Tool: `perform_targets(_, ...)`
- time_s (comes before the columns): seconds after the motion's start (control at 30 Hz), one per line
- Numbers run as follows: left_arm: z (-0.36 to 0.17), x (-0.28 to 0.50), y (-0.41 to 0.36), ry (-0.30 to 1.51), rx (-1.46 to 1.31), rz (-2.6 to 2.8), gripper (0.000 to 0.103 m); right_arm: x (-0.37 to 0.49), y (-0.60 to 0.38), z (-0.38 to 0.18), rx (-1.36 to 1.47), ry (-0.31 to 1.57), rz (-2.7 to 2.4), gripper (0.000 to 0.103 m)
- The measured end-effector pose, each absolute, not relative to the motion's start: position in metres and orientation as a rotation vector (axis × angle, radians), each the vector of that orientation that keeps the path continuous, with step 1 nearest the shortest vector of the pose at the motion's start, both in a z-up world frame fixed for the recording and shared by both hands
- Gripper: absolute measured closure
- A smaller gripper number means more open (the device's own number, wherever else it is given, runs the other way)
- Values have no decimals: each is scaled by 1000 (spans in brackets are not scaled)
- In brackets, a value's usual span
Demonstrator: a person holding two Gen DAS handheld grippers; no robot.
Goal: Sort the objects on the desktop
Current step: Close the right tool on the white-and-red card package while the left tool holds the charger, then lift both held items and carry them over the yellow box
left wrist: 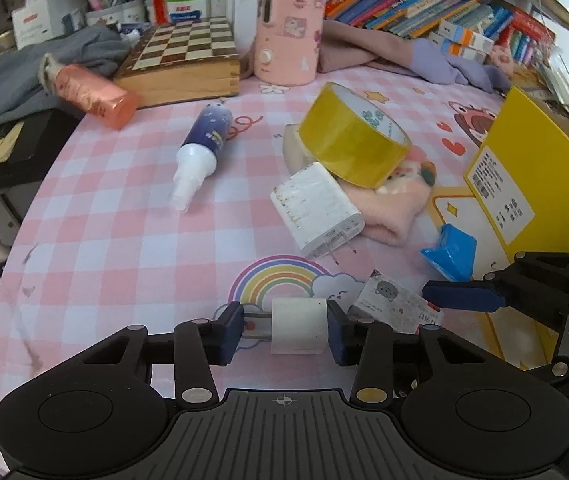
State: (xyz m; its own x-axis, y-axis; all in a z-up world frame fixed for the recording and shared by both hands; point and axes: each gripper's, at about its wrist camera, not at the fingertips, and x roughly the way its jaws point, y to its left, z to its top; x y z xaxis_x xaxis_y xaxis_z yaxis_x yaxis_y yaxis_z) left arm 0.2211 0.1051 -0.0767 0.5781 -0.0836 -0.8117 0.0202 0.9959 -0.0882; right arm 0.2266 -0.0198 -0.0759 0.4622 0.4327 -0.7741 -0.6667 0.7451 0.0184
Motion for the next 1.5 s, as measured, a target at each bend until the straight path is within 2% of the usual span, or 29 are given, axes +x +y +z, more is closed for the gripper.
perform_targets(0.37, -46, 189, 123, 863, -227, 94, 61, 238, -15, -75, -320, 863, 710, 52)
perform_targets(0.47, -41, 175, 129, 846, -286, 122, 61, 239, -11, -74, -327, 867, 702, 58)
perform_targets(0.6, -36, 158, 135, 826, -333, 147, 61, 239, -5, -72, -342, 865, 723, 74)
perform_targets(0.63, -34, 155, 136, 820, -334, 151, 61, 238, -3, -72, -347, 864, 723, 74)
perform_targets(0.83, -20, 136, 139, 766, -353, 165, 61, 235, -1, -65, -331, 881, 708, 75)
perform_targets(1.5, 19, 76, 104, 679, -313, -17, 61, 145, -55, 11, -183, 712, 668, 75)
